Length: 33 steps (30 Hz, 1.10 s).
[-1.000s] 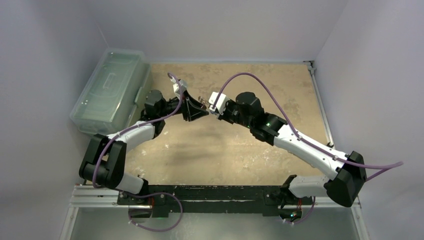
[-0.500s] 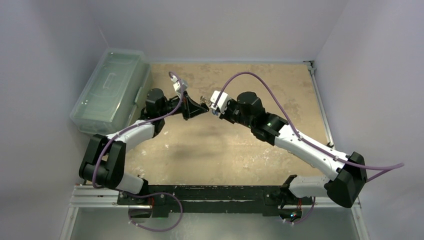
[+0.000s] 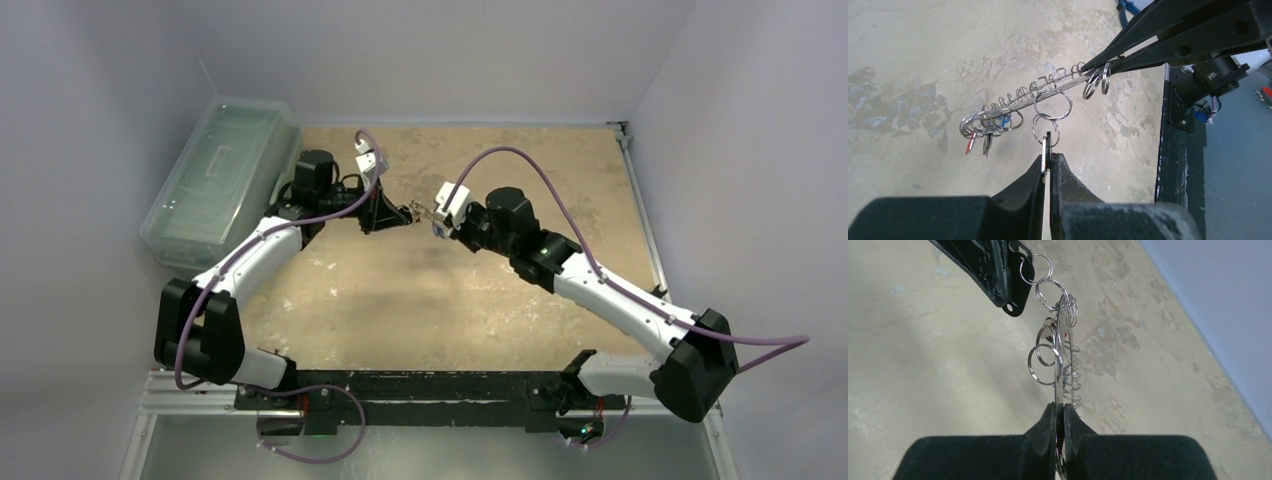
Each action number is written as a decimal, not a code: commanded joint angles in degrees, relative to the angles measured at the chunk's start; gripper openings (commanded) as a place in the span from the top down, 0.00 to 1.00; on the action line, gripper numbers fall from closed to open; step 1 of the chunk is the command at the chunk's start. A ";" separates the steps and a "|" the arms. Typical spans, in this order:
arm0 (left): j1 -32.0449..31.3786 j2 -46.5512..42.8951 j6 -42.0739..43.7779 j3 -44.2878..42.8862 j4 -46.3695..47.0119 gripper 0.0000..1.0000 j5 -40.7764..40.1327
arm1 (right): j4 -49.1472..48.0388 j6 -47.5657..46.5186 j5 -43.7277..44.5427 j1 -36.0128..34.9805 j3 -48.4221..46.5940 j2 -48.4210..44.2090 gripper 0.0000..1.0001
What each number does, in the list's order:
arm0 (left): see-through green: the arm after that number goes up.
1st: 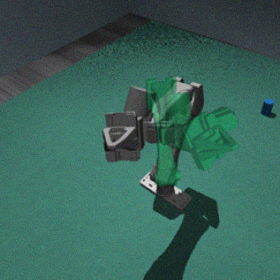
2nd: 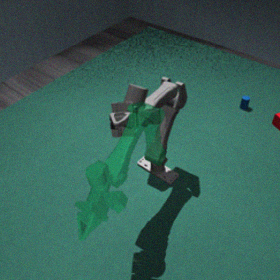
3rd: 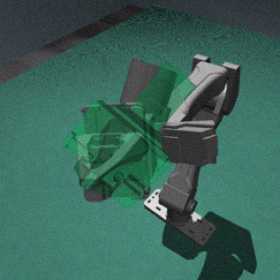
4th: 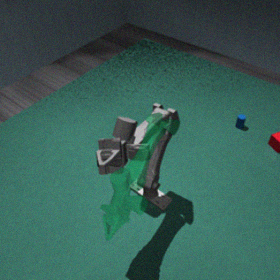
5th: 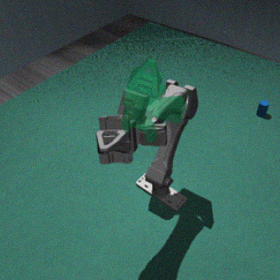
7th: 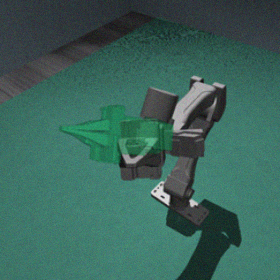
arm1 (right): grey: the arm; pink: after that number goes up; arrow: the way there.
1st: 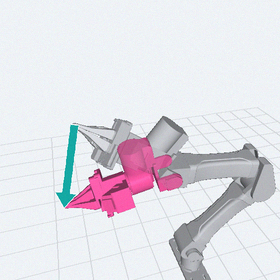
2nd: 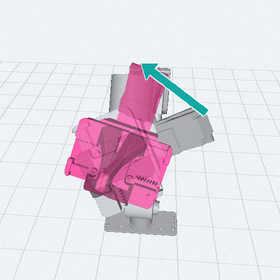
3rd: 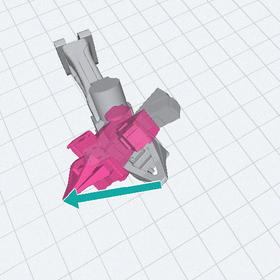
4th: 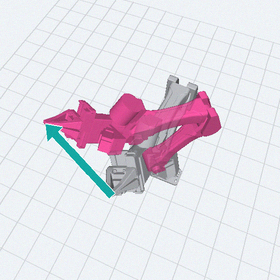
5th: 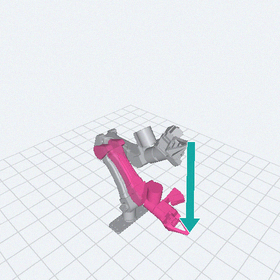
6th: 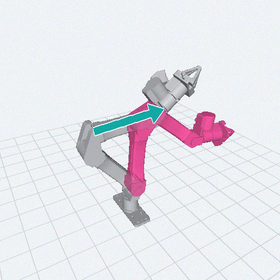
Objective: Remove the keys from the keyring
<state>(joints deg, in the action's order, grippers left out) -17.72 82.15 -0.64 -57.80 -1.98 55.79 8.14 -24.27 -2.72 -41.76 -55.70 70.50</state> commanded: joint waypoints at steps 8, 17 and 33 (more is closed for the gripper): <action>-0.92 -3.82 16.17 -8.83 -19.95 1.00 -8.70 | -4.19 5.92 -15.08 2.92 4.09 -1.47 1.00; -5.03 -3.65 27.76 -14.95 -31.11 1.00 -14.72 | -4.62 7.12 -22.48 3.03 5.39 -1.58 0.91; -9.16 0.17 59.00 -28.66 -57.78 1.00 -20.74 | 9.42 -1.76 -33.31 5.52 -4.72 -3.35 0.18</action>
<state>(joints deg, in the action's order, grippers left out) -25.89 81.82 45.87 -80.49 -50.74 36.71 15.94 -24.25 -31.73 -37.10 -56.49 68.88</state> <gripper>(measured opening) 0.030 0.813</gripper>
